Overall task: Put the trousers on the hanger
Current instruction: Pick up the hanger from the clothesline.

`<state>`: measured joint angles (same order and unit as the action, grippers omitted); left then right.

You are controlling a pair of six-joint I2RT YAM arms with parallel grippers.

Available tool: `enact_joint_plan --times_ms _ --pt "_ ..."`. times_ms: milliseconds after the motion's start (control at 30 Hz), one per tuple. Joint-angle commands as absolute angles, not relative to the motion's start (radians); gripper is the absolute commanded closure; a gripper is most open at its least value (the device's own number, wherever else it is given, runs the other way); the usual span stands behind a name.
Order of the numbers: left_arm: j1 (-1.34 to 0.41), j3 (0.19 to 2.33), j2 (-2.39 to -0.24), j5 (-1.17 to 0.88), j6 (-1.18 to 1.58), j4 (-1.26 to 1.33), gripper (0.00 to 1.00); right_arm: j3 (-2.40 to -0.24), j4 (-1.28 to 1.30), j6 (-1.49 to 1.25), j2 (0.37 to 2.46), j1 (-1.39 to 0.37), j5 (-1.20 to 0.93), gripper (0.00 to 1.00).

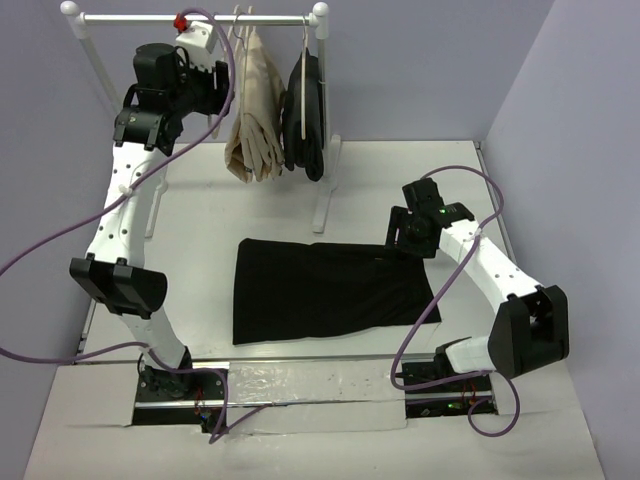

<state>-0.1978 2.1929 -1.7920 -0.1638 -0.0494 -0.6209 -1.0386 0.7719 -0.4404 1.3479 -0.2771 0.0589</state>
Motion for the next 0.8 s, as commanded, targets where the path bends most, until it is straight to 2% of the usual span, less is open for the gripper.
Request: enact_joint_plan --times_ms 0,67,167,200,267,300,600,767 --pt "-0.213 2.174 -1.763 -0.006 -0.115 -0.565 0.34 -1.032 0.753 -0.446 1.318 -0.281 0.051 0.25" --pt "-0.213 2.18 -1.764 -0.006 -0.118 -0.563 0.41 -1.034 0.75 -0.446 1.318 -0.282 0.049 0.25" --pt "-0.213 2.183 -1.755 -0.006 -0.098 -0.555 0.64 -1.037 0.749 -0.443 1.324 -0.281 0.046 0.25" --pt "-0.216 2.184 -1.753 -0.006 -0.094 -0.555 0.77 -1.037 0.749 -0.443 1.325 -0.282 0.045 0.26" --pt "-0.218 2.2 -1.755 -0.006 -0.083 -0.557 0.94 -1.04 0.747 -0.44 1.33 -0.282 0.04 0.26" --pt "-0.218 2.207 -1.755 -0.006 -0.08 -0.558 0.99 -1.04 0.747 -0.44 1.33 -0.281 0.041 0.26" --pt "-0.218 2.344 -1.761 0.095 -0.069 -0.569 1.0 -1.034 0.747 -0.434 1.325 -0.282 0.04 0.26" --pt "-0.216 2.286 -1.711 0.138 -0.074 -0.606 1.0 -1.046 0.749 -0.426 1.324 -0.282 0.035 0.26"
